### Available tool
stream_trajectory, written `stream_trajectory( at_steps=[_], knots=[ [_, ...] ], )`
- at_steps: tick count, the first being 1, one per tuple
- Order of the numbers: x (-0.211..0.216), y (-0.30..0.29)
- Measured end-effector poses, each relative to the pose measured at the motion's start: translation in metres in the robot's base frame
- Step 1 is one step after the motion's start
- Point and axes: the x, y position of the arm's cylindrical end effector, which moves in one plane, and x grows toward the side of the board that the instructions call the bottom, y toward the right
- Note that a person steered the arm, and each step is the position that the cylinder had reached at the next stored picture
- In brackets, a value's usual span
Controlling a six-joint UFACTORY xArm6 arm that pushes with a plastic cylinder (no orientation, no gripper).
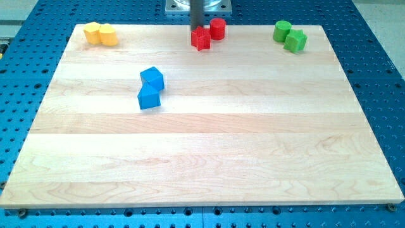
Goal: Push the red blocks to the center right side of the board
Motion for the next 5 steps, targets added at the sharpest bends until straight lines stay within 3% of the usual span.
stream_trajectory(
  at_steps=[1,2,3,4,5],
  knots=[
    [-0.007,0.040],
    [-0.004,0.043],
    [0.023,0.082],
    [0.116,0.086],
    [0.178,0.107]
  ],
)
